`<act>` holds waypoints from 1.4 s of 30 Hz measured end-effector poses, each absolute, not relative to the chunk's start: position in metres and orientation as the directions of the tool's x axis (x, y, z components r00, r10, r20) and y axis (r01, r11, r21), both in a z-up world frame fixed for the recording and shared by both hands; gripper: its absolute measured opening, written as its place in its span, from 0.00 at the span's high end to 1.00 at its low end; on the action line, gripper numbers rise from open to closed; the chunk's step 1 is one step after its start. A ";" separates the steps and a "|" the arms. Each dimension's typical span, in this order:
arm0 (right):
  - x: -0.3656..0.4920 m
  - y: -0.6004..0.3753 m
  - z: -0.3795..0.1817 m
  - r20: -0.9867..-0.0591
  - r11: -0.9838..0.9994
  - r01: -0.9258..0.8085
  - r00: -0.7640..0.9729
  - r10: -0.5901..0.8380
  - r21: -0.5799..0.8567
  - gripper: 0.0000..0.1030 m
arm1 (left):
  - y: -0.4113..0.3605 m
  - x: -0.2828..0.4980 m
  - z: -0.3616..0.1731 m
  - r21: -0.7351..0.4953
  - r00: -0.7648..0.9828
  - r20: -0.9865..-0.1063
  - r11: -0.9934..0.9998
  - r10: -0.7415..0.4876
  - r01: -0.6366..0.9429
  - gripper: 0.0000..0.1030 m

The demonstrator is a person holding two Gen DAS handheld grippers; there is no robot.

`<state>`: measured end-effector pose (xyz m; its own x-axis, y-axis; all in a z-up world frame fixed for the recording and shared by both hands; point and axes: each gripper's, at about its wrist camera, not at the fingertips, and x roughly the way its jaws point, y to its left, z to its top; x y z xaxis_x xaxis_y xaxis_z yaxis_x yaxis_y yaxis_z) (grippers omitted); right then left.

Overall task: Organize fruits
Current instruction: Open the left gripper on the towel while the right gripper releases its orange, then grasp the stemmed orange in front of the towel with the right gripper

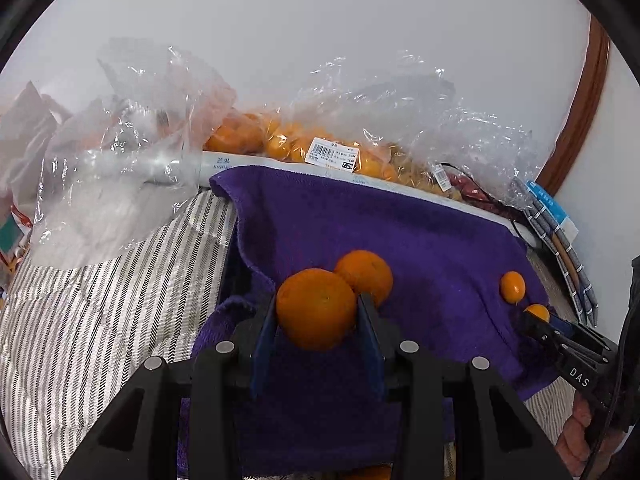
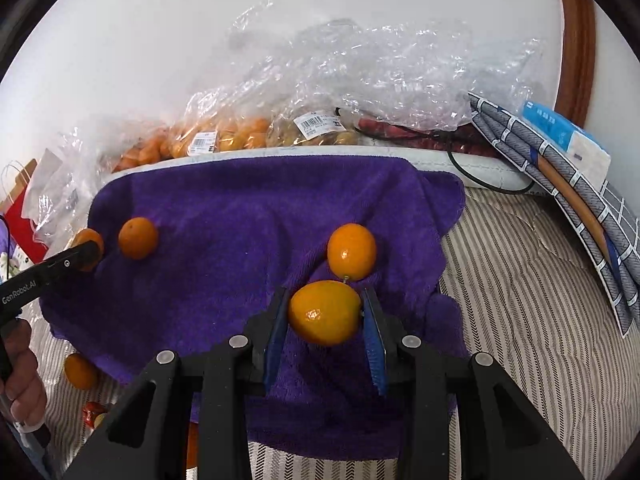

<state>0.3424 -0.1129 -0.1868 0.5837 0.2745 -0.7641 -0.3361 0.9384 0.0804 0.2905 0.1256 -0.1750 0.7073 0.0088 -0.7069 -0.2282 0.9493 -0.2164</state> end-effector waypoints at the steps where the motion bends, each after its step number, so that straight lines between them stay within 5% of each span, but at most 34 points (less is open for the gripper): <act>1: 0.343 -0.113 -0.188 -0.769 0.939 -0.334 0.580 0.270 0.079 0.65 | 0.125 0.291 -0.175 -0.213 0.706 -0.708 0.950 0.009 -0.226 0.63; 6: 0.344 -0.113 -0.189 -0.768 0.941 -0.330 0.584 0.264 0.072 0.64 | 0.123 0.293 -0.178 -0.210 0.695 -0.719 0.952 0.003 -0.221 0.63; 11: 0.342 -0.117 -0.186 -0.755 0.947 -0.314 0.606 0.251 0.062 0.48 | 0.122 0.293 -0.179 -0.205 0.691 -0.723 0.954 0.002 -0.218 0.63; 17: 0.335 -0.120 -0.175 -0.718 0.953 -0.298 0.651 0.247 0.057 0.41 | 0.121 0.295 -0.180 -0.214 0.685 -0.728 0.954 -0.013 -0.210 0.63; 22: 0.328 -0.119 -0.169 -0.685 0.958 -0.286 0.692 0.227 0.028 0.41 | 0.119 0.295 -0.180 -0.211 0.685 -0.729 0.956 -0.015 -0.204 0.62; 26: 0.323 -0.120 -0.160 -0.673 0.956 -0.290 0.699 0.241 0.041 0.41 | 0.119 0.292 -0.175 -0.220 0.709 -0.705 0.957 -0.022 -0.188 0.50; 42: 0.233 -0.091 -0.174 -0.752 0.899 -0.429 0.561 0.344 0.091 0.41 | 0.131 0.275 -0.159 -0.291 0.762 -0.646 0.938 -0.047 -0.188 0.49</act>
